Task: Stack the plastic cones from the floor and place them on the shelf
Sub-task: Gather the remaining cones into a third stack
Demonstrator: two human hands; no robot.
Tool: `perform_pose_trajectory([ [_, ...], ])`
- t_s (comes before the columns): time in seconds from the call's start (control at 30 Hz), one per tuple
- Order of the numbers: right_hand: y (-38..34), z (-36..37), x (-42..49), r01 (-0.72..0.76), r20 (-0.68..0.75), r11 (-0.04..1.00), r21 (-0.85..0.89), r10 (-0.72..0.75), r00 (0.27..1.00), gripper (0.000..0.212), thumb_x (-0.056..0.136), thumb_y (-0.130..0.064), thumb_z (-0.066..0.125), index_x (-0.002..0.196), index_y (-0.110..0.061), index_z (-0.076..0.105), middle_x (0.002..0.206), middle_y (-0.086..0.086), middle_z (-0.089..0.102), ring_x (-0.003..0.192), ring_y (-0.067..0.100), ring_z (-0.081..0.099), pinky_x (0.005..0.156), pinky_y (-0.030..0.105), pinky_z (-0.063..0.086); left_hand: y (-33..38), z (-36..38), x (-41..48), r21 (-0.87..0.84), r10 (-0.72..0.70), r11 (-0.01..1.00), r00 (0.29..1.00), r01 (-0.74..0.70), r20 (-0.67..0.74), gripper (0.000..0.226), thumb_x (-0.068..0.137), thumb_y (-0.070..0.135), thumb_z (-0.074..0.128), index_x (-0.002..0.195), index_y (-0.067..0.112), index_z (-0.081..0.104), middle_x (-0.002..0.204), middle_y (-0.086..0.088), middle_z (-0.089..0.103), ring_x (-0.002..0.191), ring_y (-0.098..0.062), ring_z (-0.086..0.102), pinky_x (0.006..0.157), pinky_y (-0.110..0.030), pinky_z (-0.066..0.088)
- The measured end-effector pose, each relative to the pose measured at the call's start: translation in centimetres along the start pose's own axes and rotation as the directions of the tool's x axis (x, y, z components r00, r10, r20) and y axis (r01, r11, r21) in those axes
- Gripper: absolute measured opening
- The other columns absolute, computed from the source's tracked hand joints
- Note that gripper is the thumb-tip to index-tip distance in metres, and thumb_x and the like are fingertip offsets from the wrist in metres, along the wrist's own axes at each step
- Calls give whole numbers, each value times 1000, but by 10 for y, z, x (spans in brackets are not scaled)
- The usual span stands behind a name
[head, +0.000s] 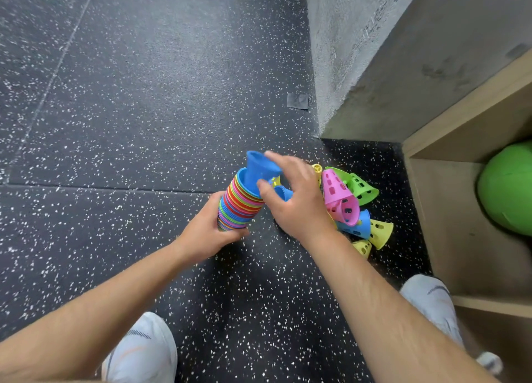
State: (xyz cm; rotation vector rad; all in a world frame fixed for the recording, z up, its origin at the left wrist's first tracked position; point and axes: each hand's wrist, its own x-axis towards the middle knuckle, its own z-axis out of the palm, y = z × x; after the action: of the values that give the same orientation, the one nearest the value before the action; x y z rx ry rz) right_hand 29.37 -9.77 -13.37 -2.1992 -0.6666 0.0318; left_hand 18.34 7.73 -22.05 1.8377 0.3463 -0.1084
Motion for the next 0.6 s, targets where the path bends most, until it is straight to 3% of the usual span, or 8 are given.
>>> perform_pose_trajectory([
  [0.1,6,9,-14,-28,182,996,-90,44,982,65,83,-63,54,140,-31,55,133,-14,57,124,11,42,110,32,35,-1,0,0,-42,-25,999,1000,24,-7,67,77,20,90,129,35,50,112,11,67,102,-12,68,93,-33,55],
  [0.2,11,6,-16,-115,226,992,-52,124,966,71,82,-68,50,144,-33,48,138,-21,51,129,5,40,111,26,30,0,1,2,-49,-34,998,999,34,3,67,79,17,90,130,33,49,111,13,67,101,-10,68,92,-29,54],
  [0.33,20,-1,-15,-208,168,978,-14,207,964,54,96,-44,42,145,-23,49,143,-9,52,134,7,41,115,33,32,2,2,4,-9,-38,999,999,38,16,71,78,18,90,134,28,48,118,9,66,104,-7,66,92,-24,51],
  [0.4,29,-1,-15,-258,178,955,-147,282,943,52,97,-29,46,148,-23,44,151,-7,45,139,11,35,118,39,29,4,2,4,-9,-41,999,999,41,17,71,78,16,90,134,26,48,118,8,65,103,-6,65,90,-17,50],
  [0.5,40,1,-14,-138,357,887,-440,314,880,67,93,-27,56,155,-30,29,165,-7,18,146,19,23,119,44,26,4,0,4,-24,-45,999,999,45,19,71,78,16,91,134,24,48,116,10,64,101,-3,65,87,-14,50],
  [0.6,47,5,-9,-3,448,836,-549,297,843,80,91,-29,65,157,-30,20,167,-6,7,148,21,18,117,42,26,5,-1,3,-31,-44,999,999,44,12,69,78,17,91,132,28,48,115,11,63,101,-1,65,88,-14,50],
])
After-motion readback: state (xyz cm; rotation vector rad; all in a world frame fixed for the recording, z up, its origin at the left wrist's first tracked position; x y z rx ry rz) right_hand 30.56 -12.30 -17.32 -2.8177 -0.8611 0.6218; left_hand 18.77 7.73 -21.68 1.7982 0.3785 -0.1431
